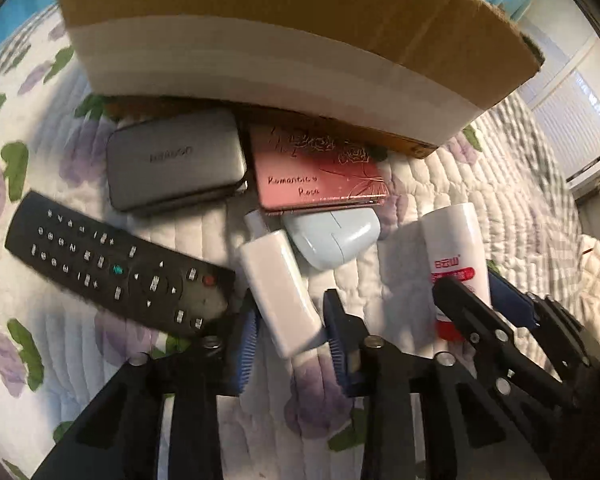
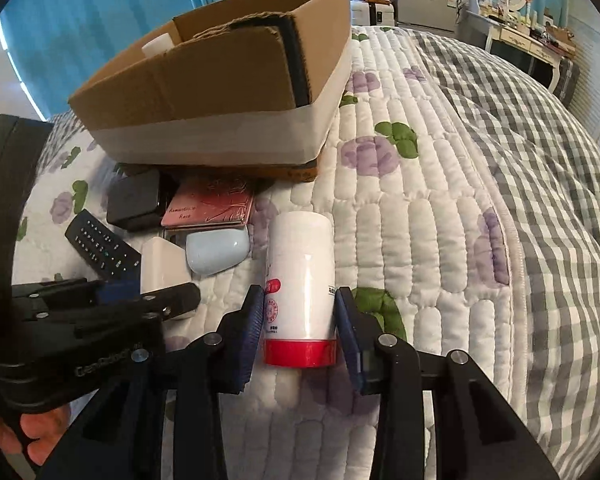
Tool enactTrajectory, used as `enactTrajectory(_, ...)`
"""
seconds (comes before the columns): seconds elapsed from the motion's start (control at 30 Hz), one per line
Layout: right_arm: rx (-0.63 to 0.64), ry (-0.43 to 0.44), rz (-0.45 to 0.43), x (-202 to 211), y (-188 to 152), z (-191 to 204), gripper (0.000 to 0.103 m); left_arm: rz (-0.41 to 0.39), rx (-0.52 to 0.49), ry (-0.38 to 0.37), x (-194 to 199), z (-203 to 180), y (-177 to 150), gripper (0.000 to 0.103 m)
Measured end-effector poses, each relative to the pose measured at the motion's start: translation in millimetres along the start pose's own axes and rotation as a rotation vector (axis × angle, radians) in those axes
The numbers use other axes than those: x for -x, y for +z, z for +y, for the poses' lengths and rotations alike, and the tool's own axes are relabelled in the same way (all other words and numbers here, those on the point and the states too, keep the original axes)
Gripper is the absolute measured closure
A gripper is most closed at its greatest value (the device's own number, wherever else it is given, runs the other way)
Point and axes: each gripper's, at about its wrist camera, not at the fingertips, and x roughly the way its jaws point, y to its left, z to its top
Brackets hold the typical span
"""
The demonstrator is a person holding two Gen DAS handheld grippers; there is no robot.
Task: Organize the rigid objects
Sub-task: 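Lift the white plug charger with the left tool while the right tool holds the tube, then drop the plug charger and tube into the box, opening both tools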
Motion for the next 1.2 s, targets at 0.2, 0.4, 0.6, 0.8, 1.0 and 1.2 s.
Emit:
enactTrajectory(0.2,0.047,-0.031,-0.047,15.7,-7.3,9.1,0.067,-0.059,0.028,-0.024,28.7,11.9,-11.7,0.080)
enactTrajectory(0.4,0.082,-0.037,-0.109,45.7,-3.5,19.2,0.067,-0.131,0.012,-0.055,64.1,8.3,-12.9,0.081)
enactTrajectory(0.6,0.082,-0.007,-0.191,89.4,21.3,25.3,0.067,-0.223,-0.031,-0.134,102.9,-34.2,18.0,0.081)
enactTrajectory(0.8,0.098,0.013,-0.269,130.6,80.5,30.8,0.067,-0.312,-0.109,-0.169,170.3,-28.0,62.5,0.080)
enactTrajectory(1.0,0.106,0.004,-0.300,134.5,143.5,28.9,0.067,-0.356,-0.243,-0.033,160.4,-28.9,114.4,0.080)
enactTrajectory(1.2,0.104,-0.003,-0.258,94.2,182.2,23.0,0.067,-0.273,-0.230,-0.049,90.6,-19.6,149.6,0.080)
